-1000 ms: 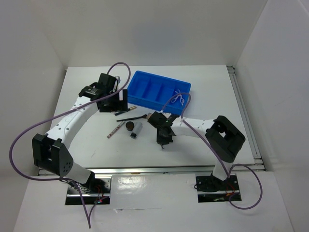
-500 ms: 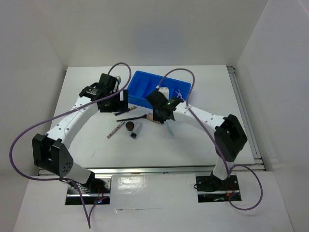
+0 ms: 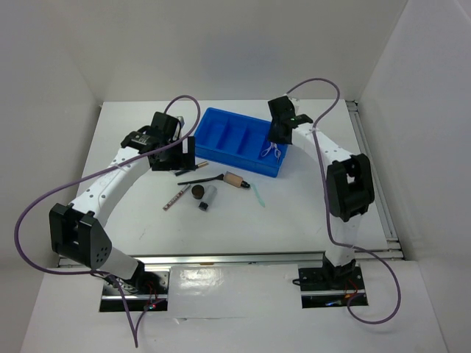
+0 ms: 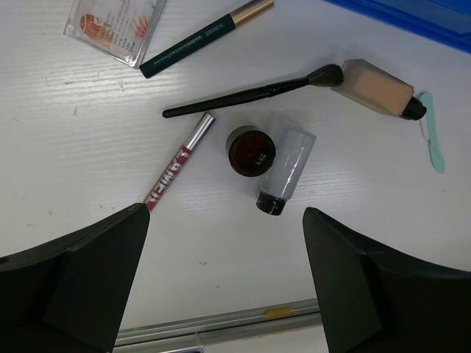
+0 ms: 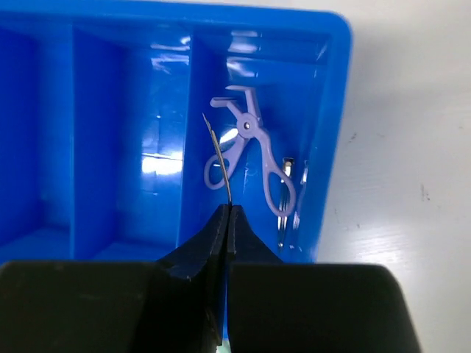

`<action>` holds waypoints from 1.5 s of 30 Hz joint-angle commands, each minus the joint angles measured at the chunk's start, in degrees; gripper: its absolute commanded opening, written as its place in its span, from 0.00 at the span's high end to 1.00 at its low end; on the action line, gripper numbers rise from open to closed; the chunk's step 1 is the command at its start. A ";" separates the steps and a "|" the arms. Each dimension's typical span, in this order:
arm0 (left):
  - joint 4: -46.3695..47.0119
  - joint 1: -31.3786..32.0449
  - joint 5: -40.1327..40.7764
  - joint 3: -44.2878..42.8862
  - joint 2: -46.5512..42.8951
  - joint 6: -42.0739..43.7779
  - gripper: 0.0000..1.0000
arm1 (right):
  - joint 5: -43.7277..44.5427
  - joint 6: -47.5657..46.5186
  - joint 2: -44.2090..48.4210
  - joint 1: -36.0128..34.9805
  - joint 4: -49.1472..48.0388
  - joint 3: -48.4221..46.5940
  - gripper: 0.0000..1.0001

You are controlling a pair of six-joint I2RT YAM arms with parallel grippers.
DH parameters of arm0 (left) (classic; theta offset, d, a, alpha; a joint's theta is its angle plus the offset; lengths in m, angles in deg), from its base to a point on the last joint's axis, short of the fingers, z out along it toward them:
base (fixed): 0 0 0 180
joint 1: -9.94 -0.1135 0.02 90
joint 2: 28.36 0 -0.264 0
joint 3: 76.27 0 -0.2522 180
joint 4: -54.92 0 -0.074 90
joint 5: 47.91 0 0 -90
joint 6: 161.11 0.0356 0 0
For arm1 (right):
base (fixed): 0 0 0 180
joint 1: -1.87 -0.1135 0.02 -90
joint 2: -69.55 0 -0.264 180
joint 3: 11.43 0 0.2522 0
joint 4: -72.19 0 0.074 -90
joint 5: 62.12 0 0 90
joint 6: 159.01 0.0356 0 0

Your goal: Organize the makeup

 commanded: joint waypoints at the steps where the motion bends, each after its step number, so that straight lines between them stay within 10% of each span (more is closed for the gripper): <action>1: 0.12 0.18 0.76 -1.21 -0.75 0.08 0.00 | -1.77 -2.03 -3.09 0.45 -1.74 -5.18 0.97; 6: -0.41 0.18 1.37 -1.74 -0.22 0.08 0.00 | -1.77 -2.03 -2.40 0.98 -2.26 -5.38 0.48; 8: -0.41 0.18 1.37 -1.74 -0.22 0.08 0.00 | -2.39 -2.56 0.31 0.98 -2.79 -4.85 0.45; 16: -0.41 0.18 1.37 -1.74 -0.75 0.08 0.00 | -5.87 -8.26 17.18 -3.05 -8.05 11.82 0.62; 22: 0.65 0.18 3.39 -0.51 -1.89 -3.08 0.00 | -12.85 -14.34 28.01 -11.85 -12.55 32.30 0.50; 45: 1.17 0.18 2.86 1.59 -1.72 -4.50 0.02 | -1.07 -13.37 10.62 -18.71 -20.54 35.58 0.50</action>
